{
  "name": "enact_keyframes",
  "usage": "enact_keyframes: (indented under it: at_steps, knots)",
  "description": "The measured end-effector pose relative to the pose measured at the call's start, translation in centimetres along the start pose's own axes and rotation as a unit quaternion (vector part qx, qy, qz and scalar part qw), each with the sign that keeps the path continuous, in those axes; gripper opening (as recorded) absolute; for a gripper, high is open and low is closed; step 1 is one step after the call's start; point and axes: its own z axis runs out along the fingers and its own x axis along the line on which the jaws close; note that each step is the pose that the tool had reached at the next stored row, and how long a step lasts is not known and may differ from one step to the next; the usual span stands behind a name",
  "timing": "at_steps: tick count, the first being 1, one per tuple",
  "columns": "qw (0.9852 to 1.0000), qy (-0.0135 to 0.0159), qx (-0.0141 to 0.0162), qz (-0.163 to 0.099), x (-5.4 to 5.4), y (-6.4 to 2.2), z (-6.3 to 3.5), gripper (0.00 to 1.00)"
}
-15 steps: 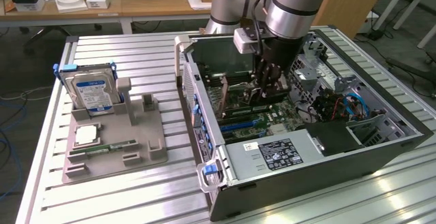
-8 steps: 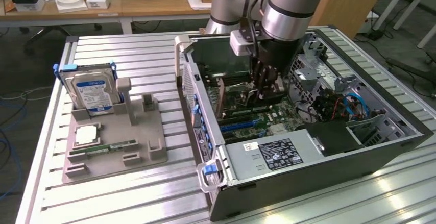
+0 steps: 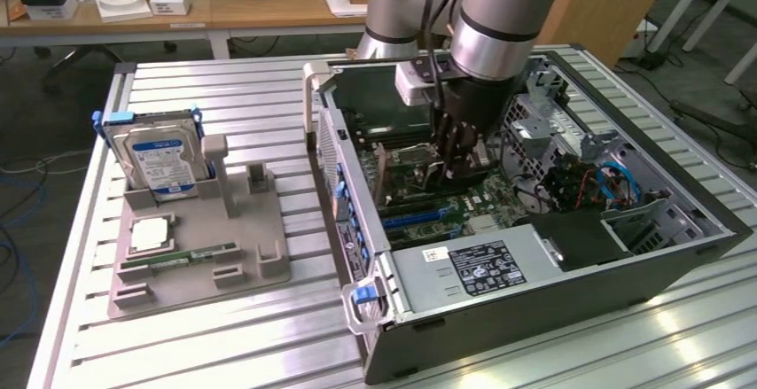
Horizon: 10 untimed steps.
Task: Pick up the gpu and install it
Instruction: 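Insert the gpu into the slot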
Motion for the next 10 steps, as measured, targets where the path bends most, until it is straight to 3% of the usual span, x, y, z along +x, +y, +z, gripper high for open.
enact_keyframes:
  at_steps: [5, 7, 9, 10]
  knots:
    - [1.0, 0.0018, 0.0, 0.0, 0.0, 0.07, 0.86, 0.26]
    - [1.0, 0.0054, 0.0, 0.0, 0.0, 0.09, 1.15, 0.26]
    - [0.9999, 0.012, 0.0, 0.0, 0.0, 0.1, 1.3, 0.26]
    - [0.9999, 0.0122, -0.0001, 0.0, 0.0, 0.1, 1.3, 0.26]
